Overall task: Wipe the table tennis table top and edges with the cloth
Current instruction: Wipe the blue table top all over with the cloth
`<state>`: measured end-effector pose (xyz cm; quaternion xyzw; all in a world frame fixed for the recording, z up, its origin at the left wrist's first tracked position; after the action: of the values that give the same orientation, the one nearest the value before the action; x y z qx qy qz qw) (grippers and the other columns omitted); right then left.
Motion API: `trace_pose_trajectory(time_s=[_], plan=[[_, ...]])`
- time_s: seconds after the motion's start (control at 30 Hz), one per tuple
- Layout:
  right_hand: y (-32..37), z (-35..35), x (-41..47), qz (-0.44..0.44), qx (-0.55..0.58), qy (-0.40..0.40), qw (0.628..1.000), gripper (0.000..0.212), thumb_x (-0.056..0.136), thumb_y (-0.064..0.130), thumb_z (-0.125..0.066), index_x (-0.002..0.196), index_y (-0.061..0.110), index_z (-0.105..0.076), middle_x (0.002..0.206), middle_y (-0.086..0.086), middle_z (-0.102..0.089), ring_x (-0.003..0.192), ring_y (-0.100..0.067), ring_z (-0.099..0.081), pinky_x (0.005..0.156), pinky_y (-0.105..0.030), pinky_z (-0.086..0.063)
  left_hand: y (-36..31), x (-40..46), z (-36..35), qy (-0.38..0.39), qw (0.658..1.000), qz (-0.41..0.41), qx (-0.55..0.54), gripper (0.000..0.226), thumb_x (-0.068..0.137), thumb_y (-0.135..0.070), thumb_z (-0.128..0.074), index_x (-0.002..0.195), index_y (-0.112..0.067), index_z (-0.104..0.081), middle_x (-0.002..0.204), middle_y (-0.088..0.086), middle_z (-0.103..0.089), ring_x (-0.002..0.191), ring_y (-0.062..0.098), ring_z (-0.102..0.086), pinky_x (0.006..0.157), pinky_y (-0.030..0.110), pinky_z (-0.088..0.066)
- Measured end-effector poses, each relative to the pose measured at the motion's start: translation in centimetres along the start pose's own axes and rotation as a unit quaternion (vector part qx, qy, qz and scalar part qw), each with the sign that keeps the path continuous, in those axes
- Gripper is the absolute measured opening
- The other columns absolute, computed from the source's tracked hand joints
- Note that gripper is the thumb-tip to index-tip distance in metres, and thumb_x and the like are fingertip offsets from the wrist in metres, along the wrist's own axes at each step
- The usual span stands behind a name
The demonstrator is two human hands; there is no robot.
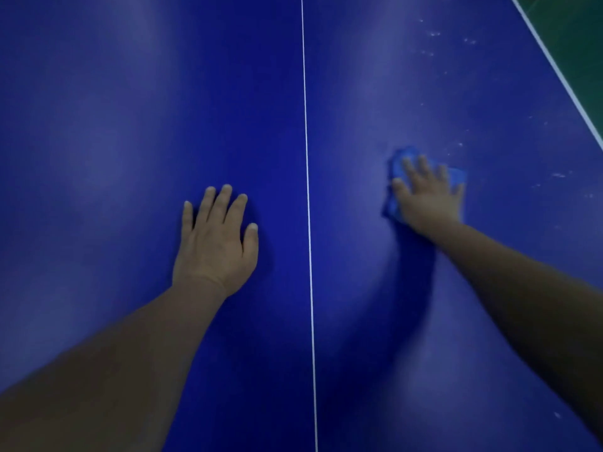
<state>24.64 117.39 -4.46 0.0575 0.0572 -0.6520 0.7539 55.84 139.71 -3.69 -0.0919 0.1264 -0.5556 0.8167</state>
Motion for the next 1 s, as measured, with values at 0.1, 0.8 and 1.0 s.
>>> trace_pose_trajectory(time_s=[0.1,0.8,1.0], plan=[[-6.3,0.9,1.3,-0.160,0.067,0.016,0.985,0.063,0.101,0.060,-0.025,0.159,0.040,-0.014,0.169,0.008,-0.003,0.155,-0.031,0.000,0.118,-0.068,-0.002,-0.1,0.2,-0.3,0.008,1.000,-0.005,0.010,0.065,0.101,-0.048,-0.017,0.160,-0.022,-0.017,0.170,0.000,-0.004,0.156,0.019,0.008,0.125,0.049,0.007],[2.1,-1.0,-4.9,0.085,-0.014,-0.008,0.996,0.073,0.092,0.063,-0.023,0.156,0.030,-0.034,0.166,-0.003,-0.025,0.152,-0.038,-0.018,0.116,-0.069,-0.016,0.3,0.5,-0.9,-0.018,1.000,-0.005,0.014,0.065,0.100,-0.047,-0.020,0.155,-0.015,-0.035,0.166,0.008,-0.021,0.156,0.024,-0.008,0.124,0.053,-0.003],[23.9,-1.9,-11.2,0.387,0.020,-0.025,0.922,0.059,0.101,0.056,-0.028,0.156,0.036,-0.030,0.167,0.003,-0.022,0.155,-0.034,-0.012,0.119,-0.069,-0.008,0.8,0.3,0.1,-0.073,0.997,0.011,-0.037,0.065,0.102,-0.042,-0.023,0.158,-0.011,-0.021,0.168,0.013,-0.014,0.156,0.025,-0.008,0.123,0.049,-0.002]])
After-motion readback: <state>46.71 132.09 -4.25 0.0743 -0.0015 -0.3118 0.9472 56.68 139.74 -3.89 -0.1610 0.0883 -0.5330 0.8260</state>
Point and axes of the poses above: each hand's wrist, its own x-axis towards the middle knuckle, its own z-axis out of the back of the hand, y = z × x, the point moved 8 cm from there along x, towards the middle knuckle
